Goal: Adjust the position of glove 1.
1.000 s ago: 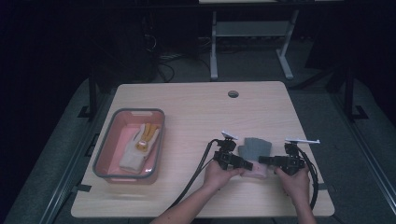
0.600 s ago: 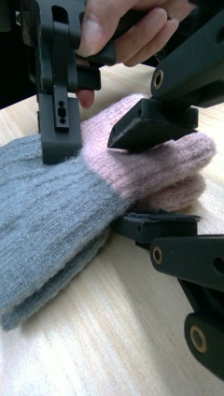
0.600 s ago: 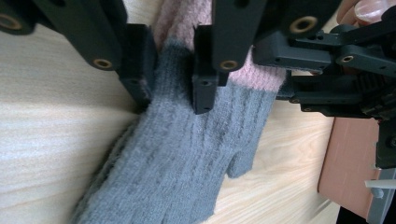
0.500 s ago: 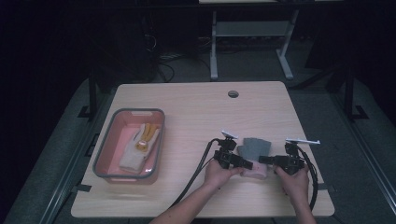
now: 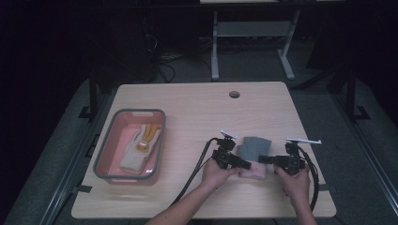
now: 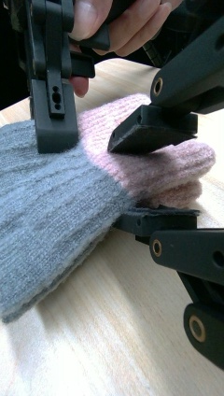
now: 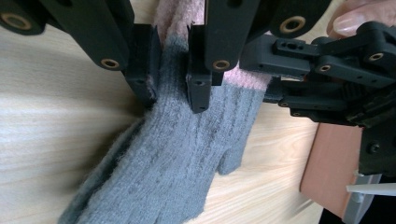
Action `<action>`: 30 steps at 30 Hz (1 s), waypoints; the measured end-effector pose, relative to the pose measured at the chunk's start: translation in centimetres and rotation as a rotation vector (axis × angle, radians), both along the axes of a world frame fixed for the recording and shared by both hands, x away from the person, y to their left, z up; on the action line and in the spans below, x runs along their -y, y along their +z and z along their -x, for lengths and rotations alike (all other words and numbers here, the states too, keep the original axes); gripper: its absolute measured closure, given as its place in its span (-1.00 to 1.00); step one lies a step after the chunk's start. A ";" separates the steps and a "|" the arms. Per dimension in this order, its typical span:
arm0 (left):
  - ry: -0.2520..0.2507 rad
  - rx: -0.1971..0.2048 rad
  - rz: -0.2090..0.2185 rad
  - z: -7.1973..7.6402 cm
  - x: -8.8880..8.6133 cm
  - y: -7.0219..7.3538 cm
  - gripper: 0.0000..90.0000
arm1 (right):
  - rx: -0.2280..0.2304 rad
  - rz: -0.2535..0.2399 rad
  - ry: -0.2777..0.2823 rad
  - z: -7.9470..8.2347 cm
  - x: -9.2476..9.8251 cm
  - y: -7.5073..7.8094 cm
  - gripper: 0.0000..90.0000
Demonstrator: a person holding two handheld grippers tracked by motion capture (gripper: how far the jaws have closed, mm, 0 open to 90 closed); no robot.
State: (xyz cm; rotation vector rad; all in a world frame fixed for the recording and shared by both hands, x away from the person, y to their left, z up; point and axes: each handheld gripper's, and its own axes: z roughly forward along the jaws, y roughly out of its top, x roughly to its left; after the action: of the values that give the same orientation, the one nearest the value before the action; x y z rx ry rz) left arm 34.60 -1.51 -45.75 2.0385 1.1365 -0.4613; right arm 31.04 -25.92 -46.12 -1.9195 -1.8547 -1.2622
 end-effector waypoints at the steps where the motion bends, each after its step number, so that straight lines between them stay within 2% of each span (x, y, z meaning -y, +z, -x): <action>1: 0.002 0.002 0.004 0.0 -0.1 0.1 0.40 | 0.009 0.001 0.003 0.0 0.0 0.0 0.72; 14: 0.000 0.025 0.031 0.5 -1.6 1.0 0.42 | 0.042 -0.029 0.018 0.5 -0.9 1.1 0.72; 26: 0.001 0.051 0.062 1.3 -3.9 2.0 0.42 | 0.081 -0.031 0.069 0.7 -2.7 2.3 0.72; 30: 0.000 0.067 0.060 1.6 -4.7 2.5 0.42 | 0.093 -0.025 0.090 0.8 -3.4 2.7 0.72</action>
State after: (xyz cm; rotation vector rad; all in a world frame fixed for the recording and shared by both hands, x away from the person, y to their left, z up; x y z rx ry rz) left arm 33.02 3.23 -43.25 1.9874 1.0699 -0.4194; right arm 30.29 -22.55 -43.39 -1.7715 -1.9364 -1.3606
